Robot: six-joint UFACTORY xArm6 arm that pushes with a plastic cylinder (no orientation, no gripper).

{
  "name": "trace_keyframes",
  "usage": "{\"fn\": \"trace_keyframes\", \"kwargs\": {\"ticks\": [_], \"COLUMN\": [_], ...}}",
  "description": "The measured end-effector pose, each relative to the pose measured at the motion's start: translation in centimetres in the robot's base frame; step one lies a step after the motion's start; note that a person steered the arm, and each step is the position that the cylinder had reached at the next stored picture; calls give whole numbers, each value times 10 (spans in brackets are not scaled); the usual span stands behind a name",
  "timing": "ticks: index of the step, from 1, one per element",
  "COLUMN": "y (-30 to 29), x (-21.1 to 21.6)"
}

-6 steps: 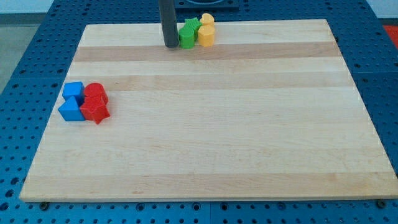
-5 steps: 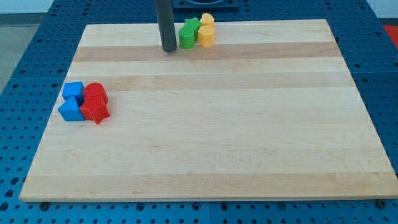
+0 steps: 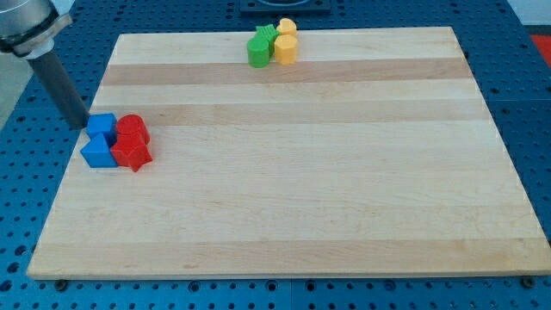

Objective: Separate red star from red circle

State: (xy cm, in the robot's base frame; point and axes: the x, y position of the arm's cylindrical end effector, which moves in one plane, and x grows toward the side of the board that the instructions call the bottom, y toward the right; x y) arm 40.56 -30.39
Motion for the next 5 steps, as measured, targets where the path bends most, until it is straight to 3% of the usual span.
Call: {"fn": "trace_keyframes", "kwargs": {"ticks": [3, 5], "y": [21, 123], "x": [47, 57]}}
